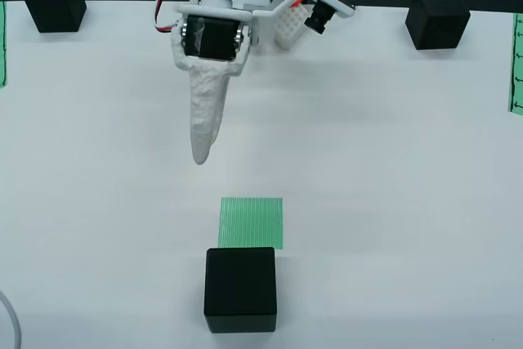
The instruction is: Stack 3 Blocks on the chosen place.
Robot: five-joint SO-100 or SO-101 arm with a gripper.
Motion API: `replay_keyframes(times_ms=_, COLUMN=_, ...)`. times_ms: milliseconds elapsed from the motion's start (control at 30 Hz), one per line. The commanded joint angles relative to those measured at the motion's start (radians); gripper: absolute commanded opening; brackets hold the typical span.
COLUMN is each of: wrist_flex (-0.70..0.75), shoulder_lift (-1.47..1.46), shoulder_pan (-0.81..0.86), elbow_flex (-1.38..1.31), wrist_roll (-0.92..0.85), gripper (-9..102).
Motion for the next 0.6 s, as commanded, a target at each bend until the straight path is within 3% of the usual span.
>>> replay_keyframes(times_ms=0, wrist_flex=0.038, shoulder_lift=-0.091, shoulder_pan=0.002, elbow_flex=-0.121, wrist_roll=-0.009, gripper=21)
replay_keyframes(times_ms=167, wrist_flex=0.241, shoulder_lift=-0.275, shoulder_pan=-0.032, elbow_flex=-0.403, wrist_roll=-0.032, gripper=29)
replay_keyframes(times_ms=367, wrist_flex=0.457, shoulder_lift=-0.472, shoulder_pan=-0.075, elbow_flex=-0.689, wrist_roll=-0.057, gripper=31)
replay_keyframes(times_ms=567, wrist_flex=0.543, shoulder_lift=-0.657, shoulder_pan=-0.072, elbow_flex=-0.827, wrist_roll=-0.071, gripper=38)
